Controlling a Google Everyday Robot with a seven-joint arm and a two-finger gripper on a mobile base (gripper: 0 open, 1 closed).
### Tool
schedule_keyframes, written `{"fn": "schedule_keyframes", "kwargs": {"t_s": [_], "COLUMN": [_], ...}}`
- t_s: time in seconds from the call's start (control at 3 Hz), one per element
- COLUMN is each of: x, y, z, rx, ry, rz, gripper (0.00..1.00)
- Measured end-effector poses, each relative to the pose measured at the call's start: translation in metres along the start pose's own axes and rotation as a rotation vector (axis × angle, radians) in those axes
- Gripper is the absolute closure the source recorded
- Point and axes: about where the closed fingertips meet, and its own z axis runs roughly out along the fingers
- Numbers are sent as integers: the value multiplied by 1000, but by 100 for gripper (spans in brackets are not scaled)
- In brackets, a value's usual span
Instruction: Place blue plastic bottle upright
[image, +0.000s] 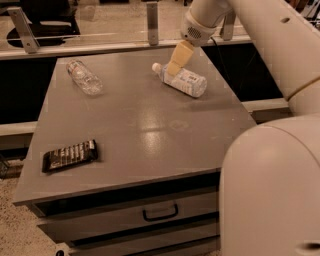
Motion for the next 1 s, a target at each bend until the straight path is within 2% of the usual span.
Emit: {"fn": "schedule_keyframes", "kwargs": {"t_s": [0.33, 1.0], "x": [-10, -12], "y": [-2, 0], "z": [22, 67], "rx": [-10, -34], "ry": [18, 81], "rz": [36, 97], "gripper": [0, 0]}}
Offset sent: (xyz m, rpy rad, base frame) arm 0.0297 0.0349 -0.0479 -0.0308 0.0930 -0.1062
